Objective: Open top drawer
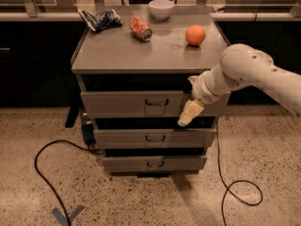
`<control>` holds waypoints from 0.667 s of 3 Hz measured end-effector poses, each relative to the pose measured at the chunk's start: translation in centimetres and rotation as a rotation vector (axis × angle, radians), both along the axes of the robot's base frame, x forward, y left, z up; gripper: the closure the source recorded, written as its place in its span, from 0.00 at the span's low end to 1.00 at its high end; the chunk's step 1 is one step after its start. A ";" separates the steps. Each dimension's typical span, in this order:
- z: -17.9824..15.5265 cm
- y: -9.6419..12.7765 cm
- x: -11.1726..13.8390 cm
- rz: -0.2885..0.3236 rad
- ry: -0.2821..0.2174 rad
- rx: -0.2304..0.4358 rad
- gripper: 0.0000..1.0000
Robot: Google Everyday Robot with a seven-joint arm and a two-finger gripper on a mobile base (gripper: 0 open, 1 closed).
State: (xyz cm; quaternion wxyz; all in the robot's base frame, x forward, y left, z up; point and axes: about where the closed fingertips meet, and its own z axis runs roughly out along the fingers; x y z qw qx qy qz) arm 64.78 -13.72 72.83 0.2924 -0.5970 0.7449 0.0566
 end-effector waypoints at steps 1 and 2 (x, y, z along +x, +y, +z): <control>-0.6 3.1 2.6 0.059 -0.034 0.021 0.00; -2.1 4.3 4.5 0.075 -0.015 0.045 0.00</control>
Offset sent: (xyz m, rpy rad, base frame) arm 0.0711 0.0544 -0.0377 0.0774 0.0063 0.0900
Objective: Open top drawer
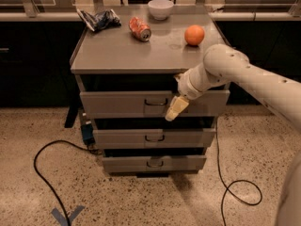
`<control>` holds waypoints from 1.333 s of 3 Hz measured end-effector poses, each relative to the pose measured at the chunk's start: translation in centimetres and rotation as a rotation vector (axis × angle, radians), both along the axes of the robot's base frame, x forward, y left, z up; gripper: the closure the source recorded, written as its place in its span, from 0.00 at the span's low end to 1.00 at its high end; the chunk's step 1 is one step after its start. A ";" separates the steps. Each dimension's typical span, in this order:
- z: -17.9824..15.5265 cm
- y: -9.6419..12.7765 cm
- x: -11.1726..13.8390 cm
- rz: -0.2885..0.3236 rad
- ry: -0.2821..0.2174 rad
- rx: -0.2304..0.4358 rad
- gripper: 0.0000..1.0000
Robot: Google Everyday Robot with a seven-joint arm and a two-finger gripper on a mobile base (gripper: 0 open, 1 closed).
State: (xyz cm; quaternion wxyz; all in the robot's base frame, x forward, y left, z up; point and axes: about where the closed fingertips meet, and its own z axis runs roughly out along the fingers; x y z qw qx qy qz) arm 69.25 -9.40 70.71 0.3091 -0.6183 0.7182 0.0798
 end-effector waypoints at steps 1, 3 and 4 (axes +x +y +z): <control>-2.1 -0.5 1.0 -0.029 0.059 0.017 0.00; -4.7 -1.8 -1.7 -0.050 0.190 -0.002 0.00; -4.4 -1.4 -3.2 -0.042 0.230 -0.001 0.00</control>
Offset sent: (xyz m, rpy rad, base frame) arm -0.0039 -0.0370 -0.0594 0.0156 0.2001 -0.1187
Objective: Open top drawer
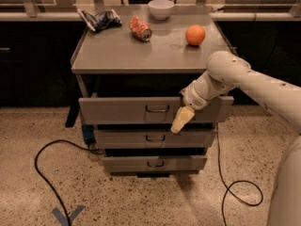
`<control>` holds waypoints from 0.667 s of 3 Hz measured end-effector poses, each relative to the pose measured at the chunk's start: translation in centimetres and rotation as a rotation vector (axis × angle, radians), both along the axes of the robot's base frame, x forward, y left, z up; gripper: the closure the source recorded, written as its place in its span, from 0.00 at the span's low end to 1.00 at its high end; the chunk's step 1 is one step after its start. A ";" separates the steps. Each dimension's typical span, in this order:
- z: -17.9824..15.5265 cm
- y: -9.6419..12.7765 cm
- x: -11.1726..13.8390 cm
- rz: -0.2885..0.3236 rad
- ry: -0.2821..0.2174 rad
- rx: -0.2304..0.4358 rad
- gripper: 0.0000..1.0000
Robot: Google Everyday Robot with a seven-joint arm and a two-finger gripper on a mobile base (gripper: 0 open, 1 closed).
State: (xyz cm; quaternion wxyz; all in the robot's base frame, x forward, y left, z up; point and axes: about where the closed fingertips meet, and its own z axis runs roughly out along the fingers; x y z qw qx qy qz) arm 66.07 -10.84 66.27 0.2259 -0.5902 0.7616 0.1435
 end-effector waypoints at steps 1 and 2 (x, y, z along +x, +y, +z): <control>0.9 1.4 -4.1 0.034 0.109 0.025 0.00; 0.9 1.4 -4.1 0.034 0.109 0.025 0.00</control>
Offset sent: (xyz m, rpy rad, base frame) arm -0.0285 0.0100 0.0078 0.0208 0.0726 0.0193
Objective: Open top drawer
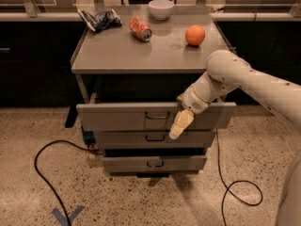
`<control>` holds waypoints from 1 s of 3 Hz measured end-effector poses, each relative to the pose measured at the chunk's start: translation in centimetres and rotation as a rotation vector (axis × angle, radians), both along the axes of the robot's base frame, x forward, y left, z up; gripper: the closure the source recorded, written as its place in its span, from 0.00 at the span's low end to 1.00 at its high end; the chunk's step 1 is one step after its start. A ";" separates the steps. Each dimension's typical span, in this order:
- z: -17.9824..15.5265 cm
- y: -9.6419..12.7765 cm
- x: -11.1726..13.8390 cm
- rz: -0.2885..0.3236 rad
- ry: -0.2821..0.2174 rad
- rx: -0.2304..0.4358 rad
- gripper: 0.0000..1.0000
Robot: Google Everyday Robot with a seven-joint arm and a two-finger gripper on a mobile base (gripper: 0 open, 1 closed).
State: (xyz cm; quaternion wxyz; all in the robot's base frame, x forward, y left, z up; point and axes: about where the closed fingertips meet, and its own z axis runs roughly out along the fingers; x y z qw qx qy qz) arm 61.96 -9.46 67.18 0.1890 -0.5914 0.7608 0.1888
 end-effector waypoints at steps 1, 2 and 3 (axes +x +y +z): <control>-0.6 0.1 -1.1 -0.016 0.013 -0.006 0.00; -0.6 0.1 -3.2 -0.048 0.021 0.004 0.00; -0.9 -0.1 -6.6 -0.085 0.052 0.019 0.00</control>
Offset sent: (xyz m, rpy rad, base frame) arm -0.0840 -0.0053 -0.0173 0.0125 0.0498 -0.1079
